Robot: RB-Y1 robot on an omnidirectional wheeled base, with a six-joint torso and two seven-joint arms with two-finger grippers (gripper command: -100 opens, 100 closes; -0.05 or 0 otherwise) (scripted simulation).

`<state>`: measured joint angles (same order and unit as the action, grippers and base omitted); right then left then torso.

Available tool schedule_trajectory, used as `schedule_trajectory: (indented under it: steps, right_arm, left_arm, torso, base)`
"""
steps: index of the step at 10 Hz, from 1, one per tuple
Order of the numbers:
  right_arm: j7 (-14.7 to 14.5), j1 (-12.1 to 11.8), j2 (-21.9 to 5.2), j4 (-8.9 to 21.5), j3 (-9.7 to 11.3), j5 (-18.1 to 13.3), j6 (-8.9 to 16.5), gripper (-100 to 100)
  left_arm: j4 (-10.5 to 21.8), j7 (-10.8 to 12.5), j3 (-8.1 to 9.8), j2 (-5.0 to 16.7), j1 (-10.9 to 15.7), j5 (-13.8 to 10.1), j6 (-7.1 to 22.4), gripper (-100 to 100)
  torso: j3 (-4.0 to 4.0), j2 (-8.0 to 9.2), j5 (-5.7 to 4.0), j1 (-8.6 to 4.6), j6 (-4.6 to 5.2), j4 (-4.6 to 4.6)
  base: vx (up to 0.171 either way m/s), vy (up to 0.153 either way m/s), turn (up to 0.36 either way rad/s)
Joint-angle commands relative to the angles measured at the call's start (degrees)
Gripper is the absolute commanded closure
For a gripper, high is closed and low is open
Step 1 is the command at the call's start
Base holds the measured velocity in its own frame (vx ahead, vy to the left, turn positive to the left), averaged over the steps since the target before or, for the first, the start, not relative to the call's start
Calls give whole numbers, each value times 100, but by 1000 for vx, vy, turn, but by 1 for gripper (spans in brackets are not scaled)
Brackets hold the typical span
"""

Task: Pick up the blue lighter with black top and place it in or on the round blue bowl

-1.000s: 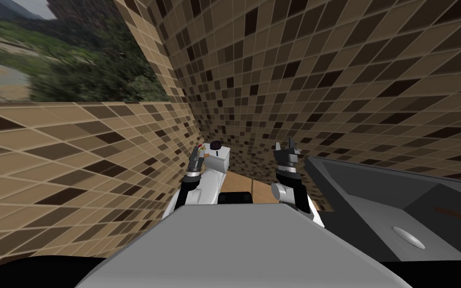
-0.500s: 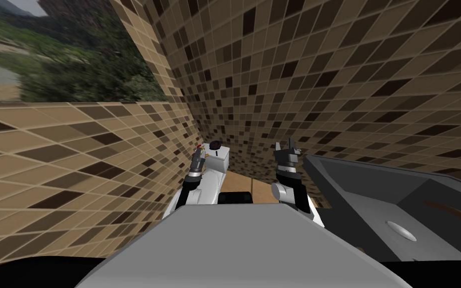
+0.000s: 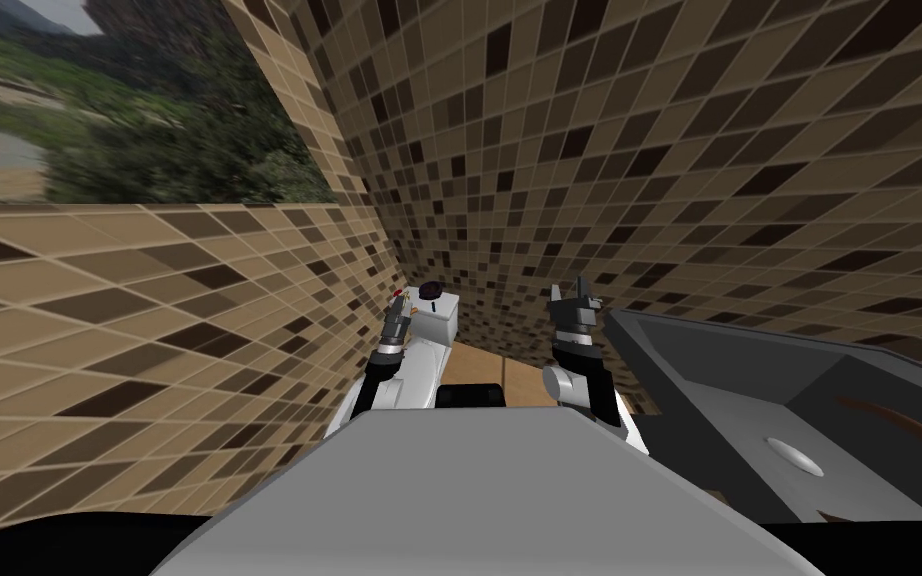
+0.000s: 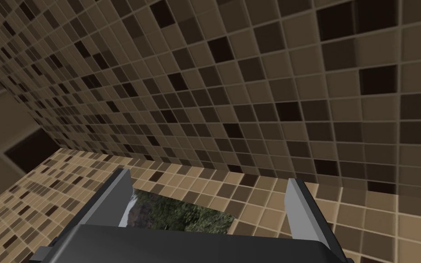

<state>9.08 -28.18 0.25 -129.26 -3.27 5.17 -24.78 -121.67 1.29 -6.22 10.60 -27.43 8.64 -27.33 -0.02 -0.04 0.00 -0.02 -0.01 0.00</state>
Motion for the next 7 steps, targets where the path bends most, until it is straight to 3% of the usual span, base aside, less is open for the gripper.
schedule_trajectory:
  steps: [1,4,7]
  right_arm:
    - [0,0,0,0,0,0,0,0]
    - [0,0,0,0,0,0,0,0]
    - [0,0,0,0,0,0,0,0]
  left_arm:
    - [0,0,0,0,0,0,0,-100]
    - [0,0,0,0,0,0,0,-100]
    - [394,-405,27,220,126,326,49,-100]
  torso:
    - [0,0,0,0,0,0]
    - [2,3,1,3,1,1]
    - [-6,-11,1,3,1,-2]
  base:
    - [0,0,0]
    - [-4,5,-15]
    - [35,-1,-58]
